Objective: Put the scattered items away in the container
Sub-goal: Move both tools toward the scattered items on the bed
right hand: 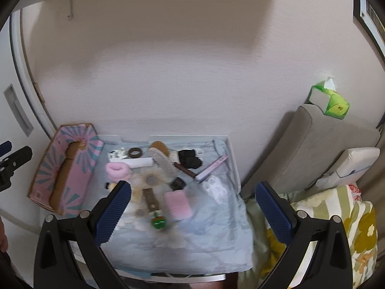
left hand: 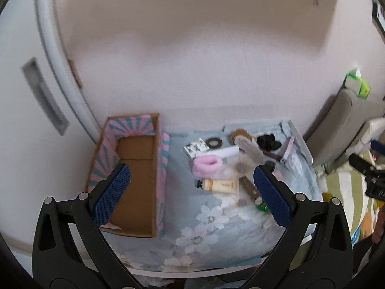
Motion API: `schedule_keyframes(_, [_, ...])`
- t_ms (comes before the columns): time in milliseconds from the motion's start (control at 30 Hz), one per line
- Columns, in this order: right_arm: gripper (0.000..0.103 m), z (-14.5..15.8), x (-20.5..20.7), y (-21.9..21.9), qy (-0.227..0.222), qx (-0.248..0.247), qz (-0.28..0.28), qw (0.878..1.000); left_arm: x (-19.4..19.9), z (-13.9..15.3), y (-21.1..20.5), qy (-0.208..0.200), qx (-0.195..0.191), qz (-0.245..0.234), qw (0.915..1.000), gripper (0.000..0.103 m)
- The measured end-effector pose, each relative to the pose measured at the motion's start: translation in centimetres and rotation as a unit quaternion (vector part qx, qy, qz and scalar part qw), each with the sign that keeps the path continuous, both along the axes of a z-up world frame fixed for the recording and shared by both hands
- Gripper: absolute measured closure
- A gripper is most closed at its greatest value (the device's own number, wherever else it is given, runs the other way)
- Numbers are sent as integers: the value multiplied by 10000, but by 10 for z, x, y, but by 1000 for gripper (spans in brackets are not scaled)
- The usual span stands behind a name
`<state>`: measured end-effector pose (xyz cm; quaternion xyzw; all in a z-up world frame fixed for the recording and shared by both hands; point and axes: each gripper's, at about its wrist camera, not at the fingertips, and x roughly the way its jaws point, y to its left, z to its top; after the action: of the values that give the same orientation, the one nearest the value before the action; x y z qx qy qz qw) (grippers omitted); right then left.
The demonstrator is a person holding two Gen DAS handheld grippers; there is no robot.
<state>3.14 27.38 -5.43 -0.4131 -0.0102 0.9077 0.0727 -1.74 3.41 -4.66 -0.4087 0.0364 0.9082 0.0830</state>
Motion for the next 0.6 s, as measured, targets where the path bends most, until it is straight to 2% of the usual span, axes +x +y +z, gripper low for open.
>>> schedule_keyframes(267, [0,-41,-9,30,-278,41,420,9987,-32,-60,46,-352,-188,-304,9987,1])
schedule_keyframes(467, [0,-79,-29,52,-534,-201,663,9962,-67,-99,62,-558,-123,-55,9984,1])
schedule_keyframes(600, [0,-96,-41,61,-569,-266,766,9951,-75,-108,64,-501,-154,38,9986,1])
